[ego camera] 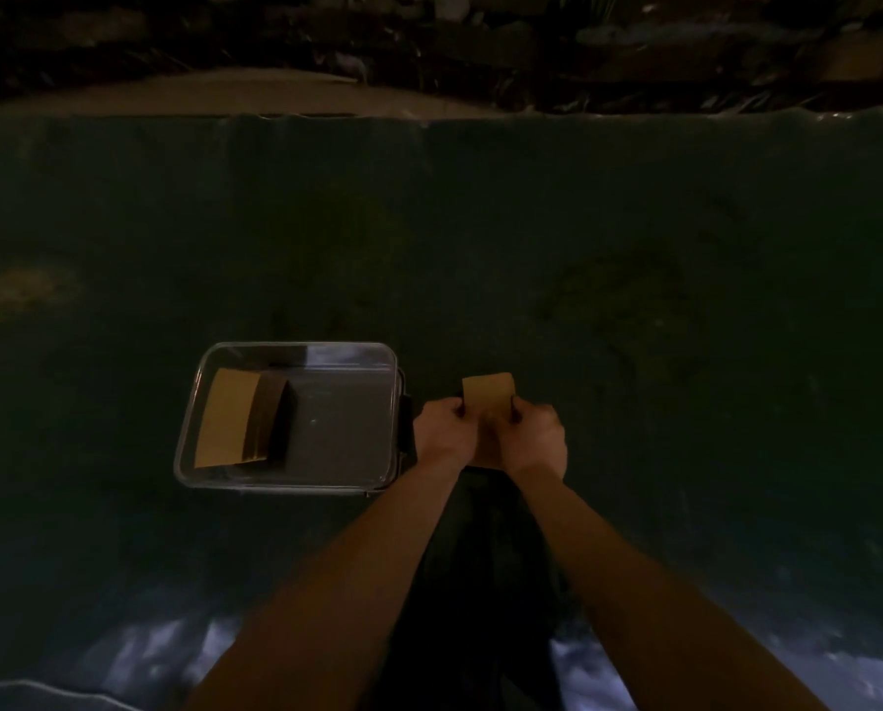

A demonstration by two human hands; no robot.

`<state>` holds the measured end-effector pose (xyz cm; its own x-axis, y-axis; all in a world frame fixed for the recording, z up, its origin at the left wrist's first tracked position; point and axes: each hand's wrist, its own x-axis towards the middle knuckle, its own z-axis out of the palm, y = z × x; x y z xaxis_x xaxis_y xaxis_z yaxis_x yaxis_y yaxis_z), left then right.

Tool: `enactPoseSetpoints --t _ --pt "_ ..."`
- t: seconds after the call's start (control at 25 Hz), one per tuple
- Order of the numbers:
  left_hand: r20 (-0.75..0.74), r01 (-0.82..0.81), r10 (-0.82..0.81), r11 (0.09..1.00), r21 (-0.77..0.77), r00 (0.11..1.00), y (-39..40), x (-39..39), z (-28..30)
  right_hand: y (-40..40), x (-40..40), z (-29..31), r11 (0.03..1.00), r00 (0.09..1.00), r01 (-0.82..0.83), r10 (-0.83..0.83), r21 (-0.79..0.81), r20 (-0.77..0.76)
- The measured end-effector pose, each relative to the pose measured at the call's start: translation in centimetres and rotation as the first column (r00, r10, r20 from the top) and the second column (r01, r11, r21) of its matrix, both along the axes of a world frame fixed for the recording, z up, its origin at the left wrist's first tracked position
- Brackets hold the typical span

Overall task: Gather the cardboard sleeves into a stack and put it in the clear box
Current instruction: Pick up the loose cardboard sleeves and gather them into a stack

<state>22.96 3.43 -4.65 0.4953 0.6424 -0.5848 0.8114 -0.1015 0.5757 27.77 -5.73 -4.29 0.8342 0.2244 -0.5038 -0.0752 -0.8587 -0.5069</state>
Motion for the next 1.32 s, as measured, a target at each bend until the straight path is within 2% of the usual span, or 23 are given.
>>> enactPoseSetpoints --t 0.12,0.24,0.4,0.6,0.68,0.76,0.88,1.04,1.2,1.24,1.32 --pt "-0.014 0.019 -0.019 0.999 0.046 1.0 0.0 0.2 -0.4 0.0 -0.1 -0.7 0.997 0.998 0.06 -0.062 0.056 0.027" --pt "-0.045 0.013 -0.011 0.999 0.05 0.999 0.0 0.6 -0.4 0.5 -0.3 -1.2 0.979 0.983 0.176 -0.17 0.101 -0.066" --pt "-0.13 0.013 -0.021 0.998 -0.058 0.991 -0.6 1.5 -0.4 1.4 -0.2 -1.6 0.972 0.952 0.232 -0.22 0.031 -0.214" --pt "-0.1 -0.139 0.115 0.949 -0.284 0.988 -0.1 1.1 0.1 0.5 1.1 -0.9 0.864 0.772 0.492 -0.377 0.107 -0.512" --pt "-0.135 -0.138 0.099 0.936 -0.325 0.986 -0.3 0.9 0.6 0.3 1.0 -0.3 0.773 0.641 0.625 -0.429 0.108 -0.637" --pt "-0.172 -0.091 0.036 0.942 -0.323 0.984 -0.8 0.6 0.9 0.1 0.3 0.1 0.733 0.574 0.672 -0.431 0.1 -0.696" --pt "-0.154 -0.114 0.059 0.918 -0.379 0.986 -0.9 -0.2 1.5 0.1 -1.0 0.5 0.742 0.576 0.663 -0.42 0.1 -0.701" --pt "-0.083 -0.23 0.219 0.82 -0.525 0.972 -0.6 -1.8 2.3 0.2 -2.5 1.8 0.647 0.503 0.748 -0.409 0.147 -0.762" --pt "-0.056 -0.166 0.157 0.906 -0.39 0.986 -0.9 -3.3 3.0 0.1 -3.6 2.6 0.662 0.56 0.719 -0.368 0.215 -0.742" --pt "-0.025 -0.161 0.165 0.909 -0.385 0.986 -0.8 -3.6 3.4 0.2 -3.9 3.1 0.658 0.562 0.713 -0.328 0.244 -0.759" --pt "0.087 -0.142 0.205 0.872 -0.468 0.975 -0.5 -4.5 4.3 0.2 -4.3 3.8 0.668 0.596 0.676 -0.246 0.313 -0.764"
